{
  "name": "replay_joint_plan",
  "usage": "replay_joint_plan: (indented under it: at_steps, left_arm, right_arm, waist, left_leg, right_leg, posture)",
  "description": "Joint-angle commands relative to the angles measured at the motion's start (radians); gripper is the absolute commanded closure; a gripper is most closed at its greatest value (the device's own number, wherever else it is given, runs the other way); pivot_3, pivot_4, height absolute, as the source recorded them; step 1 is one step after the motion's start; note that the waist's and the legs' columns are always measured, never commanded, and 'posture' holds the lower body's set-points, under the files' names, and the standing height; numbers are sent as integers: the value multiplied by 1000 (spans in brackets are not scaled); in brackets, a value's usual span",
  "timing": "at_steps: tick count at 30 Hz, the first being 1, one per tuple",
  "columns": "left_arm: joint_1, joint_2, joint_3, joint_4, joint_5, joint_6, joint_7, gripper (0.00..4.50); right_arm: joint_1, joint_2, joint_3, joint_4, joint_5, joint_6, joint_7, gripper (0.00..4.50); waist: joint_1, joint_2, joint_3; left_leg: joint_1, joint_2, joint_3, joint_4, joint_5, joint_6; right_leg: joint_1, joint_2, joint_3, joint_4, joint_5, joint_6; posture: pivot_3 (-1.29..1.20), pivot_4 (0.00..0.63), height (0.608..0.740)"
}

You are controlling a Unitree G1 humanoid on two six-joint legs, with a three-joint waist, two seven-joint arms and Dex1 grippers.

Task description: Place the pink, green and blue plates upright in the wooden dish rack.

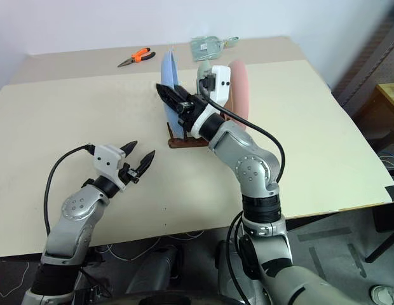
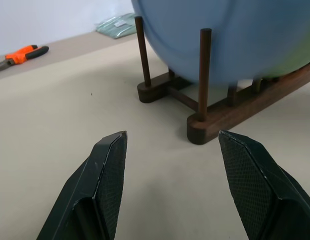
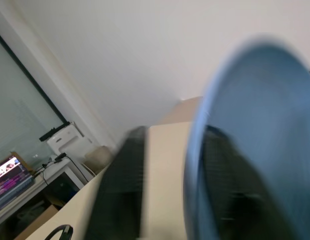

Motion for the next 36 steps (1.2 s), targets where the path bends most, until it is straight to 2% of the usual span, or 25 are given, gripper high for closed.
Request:
replay_joint_plan:
  at_steps: [1,9,17,20,23,26,29,33,36]
  left_arm:
    - [5,-7,-8,-42,-2,-1,-6,1507]
    - [-3,-21,-21,-33,4,1,-4,1507]
    - [-17,-35,-39,-9,10,-5,-9,1507]
    - [-21,-36,-36,6,15,-14,-11,1507]
    - [-26,-27,3,30,23,-28,6,1507]
    - [-46,-17,36,85,60,-53,46,1507]
    - [-71,4,87,168,79,-79,80,1507]
    - [-79,20,105,227,76,-113,65,1507]
    - [-74,36,104,239,80,-115,51,1507]
  right_arm:
    - [-53,-32,34,-27,-78,-66,39,1551]
    - [-112,-165,140,-35,-317,-222,150,1551]
    - [-125,-215,121,-20,-388,-254,192,1551]
    - [-143,-263,60,-31,-415,-300,198,1551]
    - [-135,-432,-112,0,-450,-342,190,1551]
    - [-44,-599,-228,82,-487,-371,214,1551]
    - [128,-704,-294,144,-503,-380,276,1551]
    - [335,-729,-280,157,-498,-426,385,1551]
    - [427,-709,-238,152,-503,-462,434,1551]
  waist:
    - [1,0,0]
    - [0,0,0]
    - [3,0,0]
    - [4,0,0]
    - [15,0,0]
    - [33,0,0]
    - [31,-1,-1]
    - [18,4,0]
    - [4,5,1]
  left_leg:
    - [0,0,0,0,0,0]
    - [-1,0,0,1,0,0]
    - [-1,0,0,1,0,0]
    - [-1,0,0,1,0,0]
    - [-3,-1,-1,3,0,0]
    - [-7,-3,-2,4,0,1]
    - [-7,-2,-2,3,-1,2]
    - [-6,0,1,3,-1,2]
    - [-5,0,1,5,-1,2]
  right_leg:
    - [0,0,0,0,0,0]
    - [0,0,-1,0,0,0]
    - [0,0,-1,0,0,0]
    - [0,0,-1,0,0,0]
    - [0,-1,-3,-1,0,0]
    - [-1,-2,-4,-4,0,0]
    - [1,-2,-5,-6,0,1]
    - [1,-3,-2,-6,0,1]
    - [1,-2,-1,-4,0,1]
  posture:
    - [0,150,738]
    - [0,150,738]
    - [0,150,738]
    - [0,150,738]
    - [0,150,738]
    - [0,150,738]
    - [0,150,738]
    - [0,150,738]
    - [0,150,738]
